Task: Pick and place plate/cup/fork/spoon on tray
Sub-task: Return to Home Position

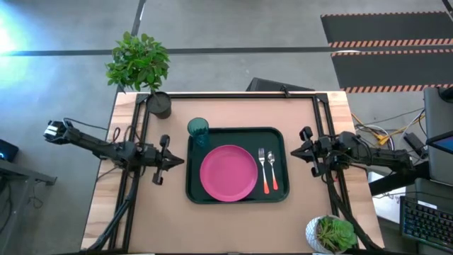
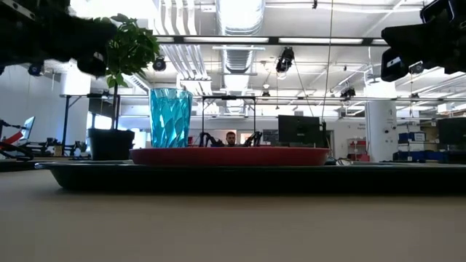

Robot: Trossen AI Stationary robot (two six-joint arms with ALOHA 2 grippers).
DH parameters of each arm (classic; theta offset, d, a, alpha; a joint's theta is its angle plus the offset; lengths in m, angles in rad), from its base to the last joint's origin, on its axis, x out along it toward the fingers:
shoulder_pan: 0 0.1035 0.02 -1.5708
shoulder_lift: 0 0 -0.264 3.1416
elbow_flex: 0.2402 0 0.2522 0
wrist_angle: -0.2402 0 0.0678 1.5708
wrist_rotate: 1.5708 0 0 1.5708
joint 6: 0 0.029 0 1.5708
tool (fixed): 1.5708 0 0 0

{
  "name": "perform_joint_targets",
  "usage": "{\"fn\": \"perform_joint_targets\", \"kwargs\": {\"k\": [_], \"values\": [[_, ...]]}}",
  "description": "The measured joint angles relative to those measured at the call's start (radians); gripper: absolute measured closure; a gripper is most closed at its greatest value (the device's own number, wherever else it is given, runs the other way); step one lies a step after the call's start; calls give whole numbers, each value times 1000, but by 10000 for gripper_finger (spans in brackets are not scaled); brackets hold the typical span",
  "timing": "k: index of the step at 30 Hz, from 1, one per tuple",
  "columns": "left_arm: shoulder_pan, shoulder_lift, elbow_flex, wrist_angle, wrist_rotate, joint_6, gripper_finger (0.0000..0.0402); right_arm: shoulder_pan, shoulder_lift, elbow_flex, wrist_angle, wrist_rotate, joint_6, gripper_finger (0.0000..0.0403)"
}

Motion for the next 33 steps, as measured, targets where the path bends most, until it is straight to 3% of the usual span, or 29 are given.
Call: {"fn": "perform_joint_targets", "kwargs": {"k": [3,6,12,18,21,28,33], "values": [[0,-11,4,18,-24,104,402,0,-2,0,0,0,0,394],[0,-39,13,-72,-99,82,402,0,-1,0,0,0,12,394],[0,-129,59,-234,-98,54,402,0,-1,0,0,0,22,394],[-1,-248,170,-607,79,-10,402,0,-1,0,0,0,19,394],[0,-318,186,-700,119,-20,402,0,-1,0,0,0,15,394],[0,-494,109,-684,119,32,402,0,-1,0,0,40,15,394],[0,-490,12,-538,137,-9,402,0,-1,0,3,54,19,394]]}}
